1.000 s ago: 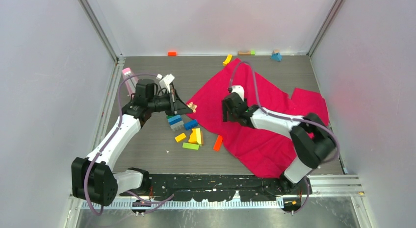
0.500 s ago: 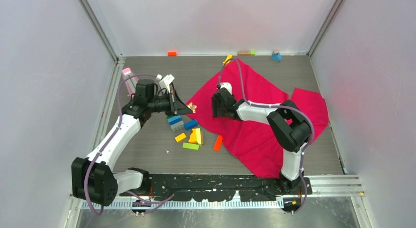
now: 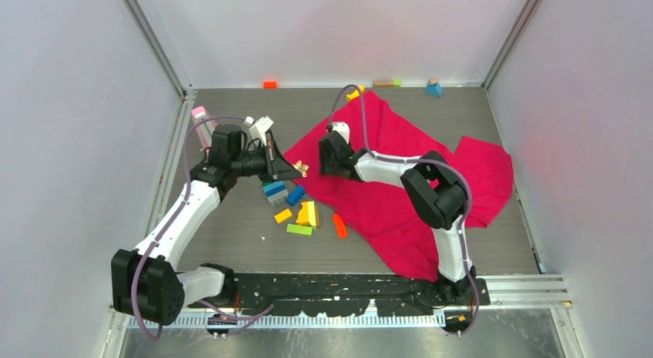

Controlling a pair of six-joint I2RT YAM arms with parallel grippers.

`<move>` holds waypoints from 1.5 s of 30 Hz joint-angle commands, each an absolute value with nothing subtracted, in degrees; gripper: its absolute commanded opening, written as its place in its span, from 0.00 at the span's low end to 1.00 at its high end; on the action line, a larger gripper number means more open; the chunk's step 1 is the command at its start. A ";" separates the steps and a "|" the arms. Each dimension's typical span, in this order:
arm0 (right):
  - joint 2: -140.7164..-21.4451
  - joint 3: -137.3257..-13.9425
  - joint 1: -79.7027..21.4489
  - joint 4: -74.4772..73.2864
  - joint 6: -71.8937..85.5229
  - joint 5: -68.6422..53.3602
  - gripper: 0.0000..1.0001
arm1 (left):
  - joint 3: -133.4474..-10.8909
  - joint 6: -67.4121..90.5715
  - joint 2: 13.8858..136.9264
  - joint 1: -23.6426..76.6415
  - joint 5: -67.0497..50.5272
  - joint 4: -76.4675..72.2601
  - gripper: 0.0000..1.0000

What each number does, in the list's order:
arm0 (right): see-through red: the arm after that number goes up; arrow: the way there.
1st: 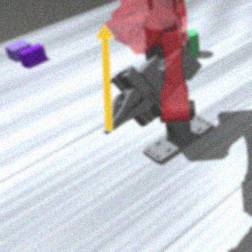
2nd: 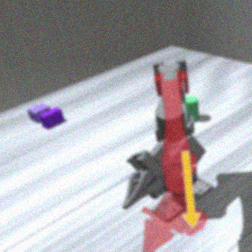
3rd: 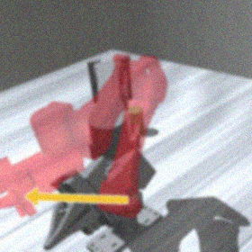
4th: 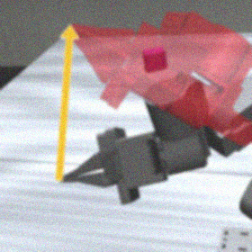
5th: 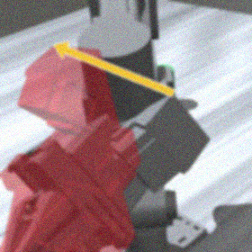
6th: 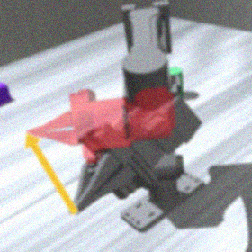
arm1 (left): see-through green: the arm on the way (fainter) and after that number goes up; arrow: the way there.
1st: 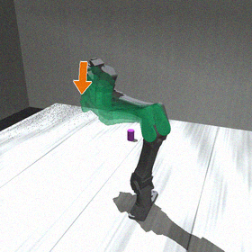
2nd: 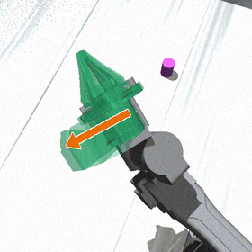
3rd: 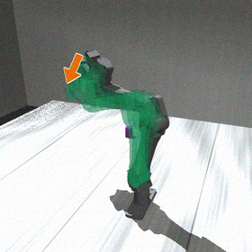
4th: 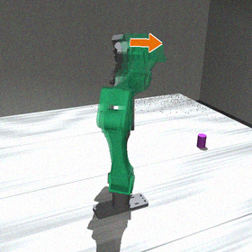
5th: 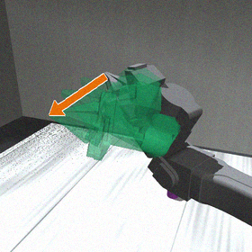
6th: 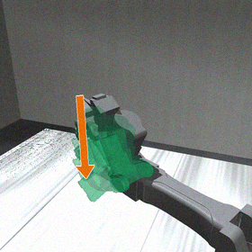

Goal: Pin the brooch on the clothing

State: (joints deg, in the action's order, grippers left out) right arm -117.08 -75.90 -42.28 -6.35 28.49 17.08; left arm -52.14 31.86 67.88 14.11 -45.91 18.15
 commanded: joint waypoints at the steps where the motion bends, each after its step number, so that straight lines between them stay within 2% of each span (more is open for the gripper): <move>1: -122.91 -78.68 -43.32 -10.28 32.10 14.22 0.57 | -53.79 30.84 65.97 13.54 -47.02 17.73 0.00; 14: -129.46 -88.42 -43.51 -11.81 31.71 11.11 0.57 | -53.79 30.74 65.70 12.36 -47.44 17.67 0.00; 20: -126.16 -91.03 -43.45 -14.99 28.52 10.65 0.66 | -53.70 30.98 66.03 11.96 -47.92 17.32 0.00; 23: -120.59 -89.90 -43.35 -16.78 26.27 11.12 0.70 | -53.61 31.04 66.06 11.96 -47.91 17.23 0.00; 29: -107.58 -82.64 -41.20 -20.20 24.27 11.79 0.72 | -53.53 31.11 65.95 11.95 -48.10 16.97 0.00; 37: -91.85 -65.84 -36.11 -27.16 31.10 15.65 0.72 | -53.31 31.33 65.98 11.95 -48.31 16.63 0.00; 45: -77.30 -52.06 -35.99 -36.94 44.31 16.88 0.58 | -53.00 31.66 65.86 12.04 -47.99 16.53 0.00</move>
